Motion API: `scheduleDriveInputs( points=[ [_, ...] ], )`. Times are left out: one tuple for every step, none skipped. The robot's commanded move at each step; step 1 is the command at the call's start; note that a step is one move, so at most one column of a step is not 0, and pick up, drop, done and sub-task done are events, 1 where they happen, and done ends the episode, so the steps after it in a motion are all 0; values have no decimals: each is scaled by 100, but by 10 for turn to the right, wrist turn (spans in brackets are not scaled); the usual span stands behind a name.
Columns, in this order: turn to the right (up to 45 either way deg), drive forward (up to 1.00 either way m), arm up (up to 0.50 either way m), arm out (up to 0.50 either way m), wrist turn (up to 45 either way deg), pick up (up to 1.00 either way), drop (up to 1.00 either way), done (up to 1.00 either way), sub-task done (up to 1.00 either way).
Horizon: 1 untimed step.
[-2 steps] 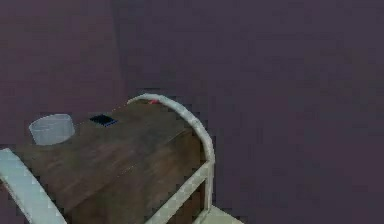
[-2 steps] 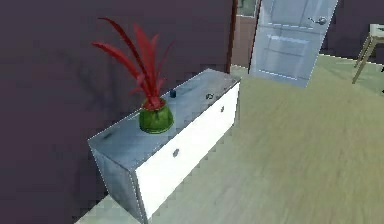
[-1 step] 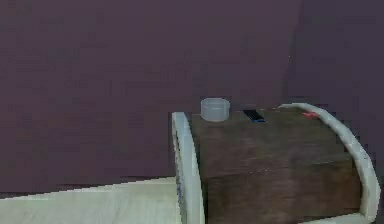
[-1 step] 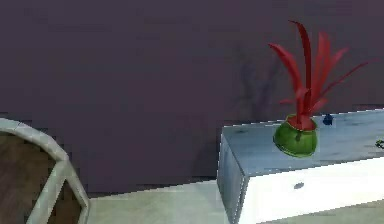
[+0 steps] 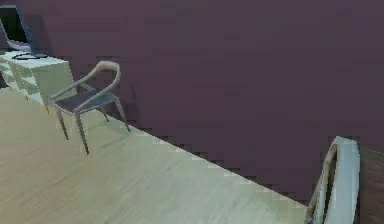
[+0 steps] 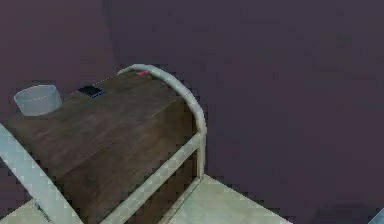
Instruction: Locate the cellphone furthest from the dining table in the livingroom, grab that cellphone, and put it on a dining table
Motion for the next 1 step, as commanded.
scheduleDriveInputs(
  points=[
    [-240, 0, 0, 0, 0, 0, 0, 0, 0]
  ],
)
